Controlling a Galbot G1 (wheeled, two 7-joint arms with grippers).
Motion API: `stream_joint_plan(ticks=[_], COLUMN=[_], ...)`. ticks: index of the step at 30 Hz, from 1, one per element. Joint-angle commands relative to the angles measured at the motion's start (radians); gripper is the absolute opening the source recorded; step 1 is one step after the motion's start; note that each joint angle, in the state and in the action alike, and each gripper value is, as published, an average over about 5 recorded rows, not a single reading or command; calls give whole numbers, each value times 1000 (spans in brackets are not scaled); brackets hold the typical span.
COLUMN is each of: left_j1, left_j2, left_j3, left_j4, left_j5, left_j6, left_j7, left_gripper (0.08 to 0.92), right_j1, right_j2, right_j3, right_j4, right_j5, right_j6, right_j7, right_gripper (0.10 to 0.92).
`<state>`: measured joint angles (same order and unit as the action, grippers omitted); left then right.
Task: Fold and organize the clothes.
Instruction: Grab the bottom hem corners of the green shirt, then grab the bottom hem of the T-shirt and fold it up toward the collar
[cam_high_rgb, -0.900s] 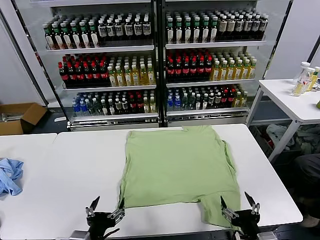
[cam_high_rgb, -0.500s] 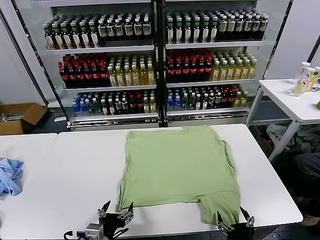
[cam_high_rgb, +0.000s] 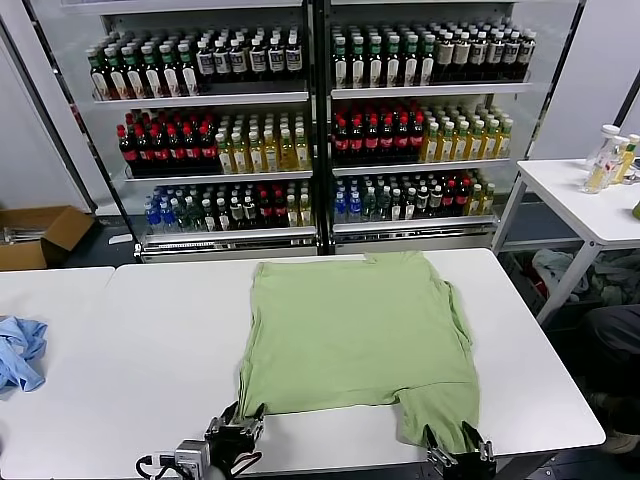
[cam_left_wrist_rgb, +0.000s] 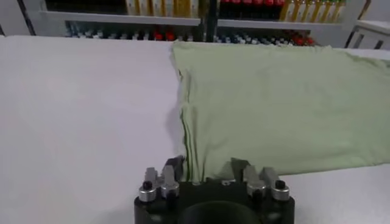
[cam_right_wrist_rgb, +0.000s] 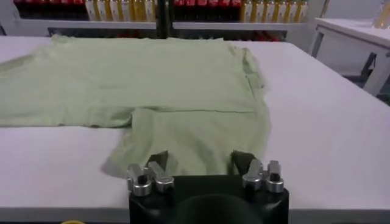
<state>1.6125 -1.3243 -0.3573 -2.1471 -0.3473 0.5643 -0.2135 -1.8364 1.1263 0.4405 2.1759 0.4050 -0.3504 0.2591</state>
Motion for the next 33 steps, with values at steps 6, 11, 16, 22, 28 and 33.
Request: stream_joint_plan(ticks=[6,11,16,22,28,33], left_j1=[-6,19,56,70,23,-44], left_j2=[10,20,41,81,123,169], left_j3=[-8,-37,-94,-139,-145,-127], left_j4=[4,-56,-157,-250,-245,-174], left_j5=[-112,-140,-203,-272,-317,-332], left_j6=[11,8,9,10,8,-7], left_j7=[4,6,4,2,8,15], left_gripper=[290,152,113,111,111,111], right_j1=[-3,-10,-21,10,136,278], right_j2=[-9,-31,-64,-108,-170,-236], right_j3=[10,53,141,223,238,181], right_j4=[12,58,146,202,159,73], right_j5=[60,69,107,168,206,208], right_j6=[-7,12,20,11,0,0], right_j7=[-13,-28,-38,-38,-35,-35], right_gripper=[351,203,119,118,118,118])
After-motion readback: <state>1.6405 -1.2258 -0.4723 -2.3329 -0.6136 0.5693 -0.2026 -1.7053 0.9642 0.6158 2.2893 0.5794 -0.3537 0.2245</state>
